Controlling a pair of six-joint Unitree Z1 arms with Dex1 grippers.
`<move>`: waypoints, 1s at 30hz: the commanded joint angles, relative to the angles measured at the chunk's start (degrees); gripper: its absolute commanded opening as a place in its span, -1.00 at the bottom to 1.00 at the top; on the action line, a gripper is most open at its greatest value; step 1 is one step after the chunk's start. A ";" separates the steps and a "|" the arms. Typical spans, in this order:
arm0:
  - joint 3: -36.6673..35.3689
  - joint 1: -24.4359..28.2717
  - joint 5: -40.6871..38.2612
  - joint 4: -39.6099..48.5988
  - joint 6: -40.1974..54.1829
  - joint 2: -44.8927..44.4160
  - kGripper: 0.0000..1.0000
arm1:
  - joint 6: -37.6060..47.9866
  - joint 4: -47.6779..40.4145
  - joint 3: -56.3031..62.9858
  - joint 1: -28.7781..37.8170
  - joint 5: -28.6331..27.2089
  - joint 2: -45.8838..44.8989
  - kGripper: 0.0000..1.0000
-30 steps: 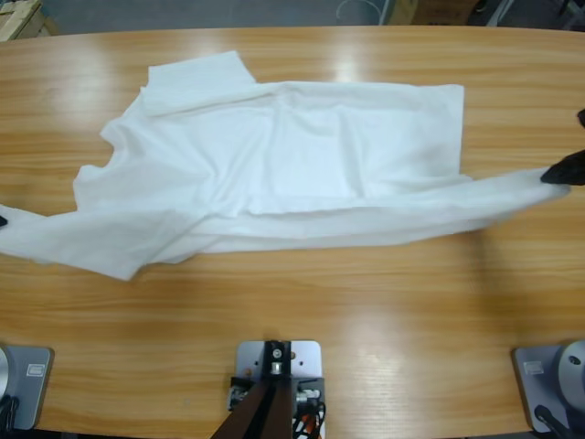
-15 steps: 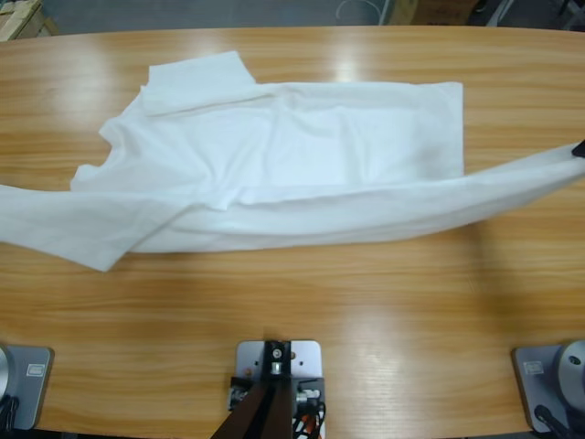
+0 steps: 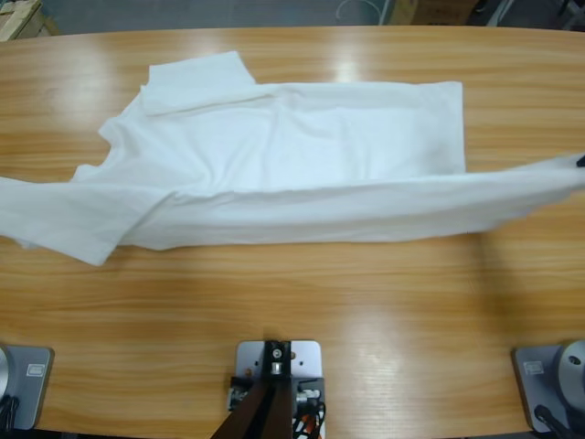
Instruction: Fold clothes
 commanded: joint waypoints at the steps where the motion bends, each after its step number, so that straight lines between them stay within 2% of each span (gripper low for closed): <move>1: 2.17 0.43 -0.59 -0.32 0.14 2.12 -1.00 | 3.48 0.37 5.11 -0.50 1.45 -5.61 -1.00; 5: 2.73 -0.28 -2.23 0.09 -0.78 1.86 -1.00 | 4.85 1.74 5.61 -0.50 2.40 -7.88 -1.00; 16: 9.80 -7.20 -3.14 -0.32 -9.85 -5.31 -1.00 | 6.66 2.16 11.02 0.01 5.09 -12.47 -1.00; 24: 14.34 -7.22 -2.79 -4.82 -11.62 -4.47 -1.00 | 6.64 -3.43 14.94 0.41 5.30 -8.35 -1.00; 30: 14.71 -5.58 -0.68 -10.48 -11.30 1.98 -1.00 | 7.86 -9.56 14.92 0.39 6.41 -2.25 -1.00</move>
